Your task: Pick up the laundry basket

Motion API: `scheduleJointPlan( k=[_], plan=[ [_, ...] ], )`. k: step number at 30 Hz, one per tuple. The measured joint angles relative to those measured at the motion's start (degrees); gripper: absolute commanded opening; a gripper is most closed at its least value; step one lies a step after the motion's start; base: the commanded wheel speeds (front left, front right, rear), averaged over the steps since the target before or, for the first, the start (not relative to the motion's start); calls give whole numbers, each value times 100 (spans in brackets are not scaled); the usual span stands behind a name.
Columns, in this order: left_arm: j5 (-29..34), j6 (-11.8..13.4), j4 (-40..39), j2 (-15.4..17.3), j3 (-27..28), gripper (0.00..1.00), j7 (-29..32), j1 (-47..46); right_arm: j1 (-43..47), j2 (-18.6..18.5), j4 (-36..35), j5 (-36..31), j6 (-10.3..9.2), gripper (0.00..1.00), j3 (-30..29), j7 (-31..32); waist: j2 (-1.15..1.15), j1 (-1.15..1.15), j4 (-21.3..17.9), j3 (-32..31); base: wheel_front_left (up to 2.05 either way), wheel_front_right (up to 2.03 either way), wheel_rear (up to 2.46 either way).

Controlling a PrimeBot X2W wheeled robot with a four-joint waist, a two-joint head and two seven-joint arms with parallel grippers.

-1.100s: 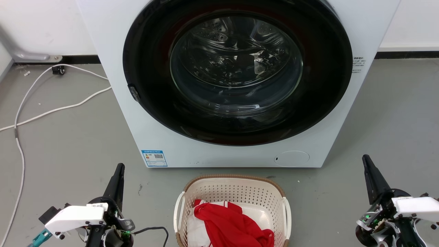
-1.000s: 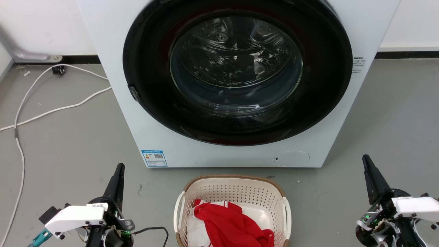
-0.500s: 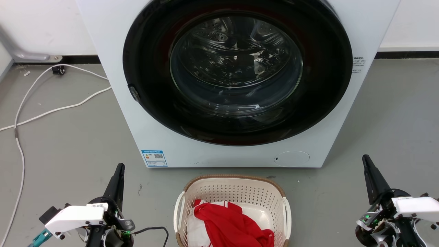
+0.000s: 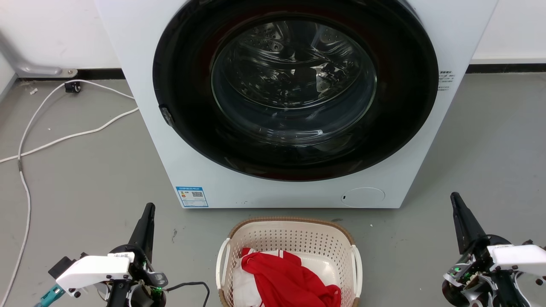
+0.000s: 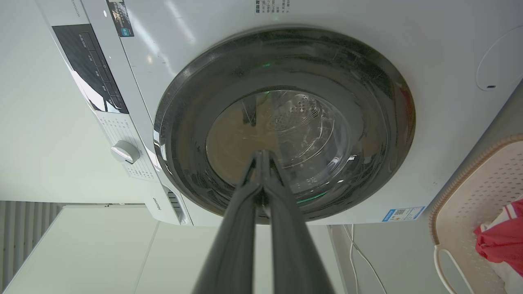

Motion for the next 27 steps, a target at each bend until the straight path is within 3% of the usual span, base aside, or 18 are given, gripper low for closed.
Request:
scheduleJointPlan(
  k=[1, 2, 8, 18, 25, 27],
  plan=[
    [0, 0, 0, -1, 0, 0, 0, 0, 0, 0, 0, 0, 0, 0, 0, 0, 0, 0, 0, 0, 0, 0, 0],
    [-1, 0, 23, -2, -3, 100, -1, 10, 11, 1, 20, 1, 1, 100, 1, -1, 0, 0, 0, 0, 0, 0, 0],
    [12, 1, 233, -44, -44, 100, -53, 274, 281, 30, 232, -4, -2, 100, 37, -53, 0, 0, -1, -3, 0, 0, 0],
    [194, 2, 19, -44, -104, 100, -320, 354, 361, 33, 18, -241, -8, 100, 172, -331, 0, 0, -7, -15, 0, 0, 0],
    [503, 3, -27, -44, -16, 100, -509, 429, 386, 34, -29, -549, -8, 100, 145, -505, 0, 0, -7, -25, 0, 0, 0],
    [770, 7, -43, -43, 119, 100, -605, 433, 386, 34, -30, -927, -8, 100, 94, -598, 0, 0, -6, -33, 0, 0, 0]
  ],
)
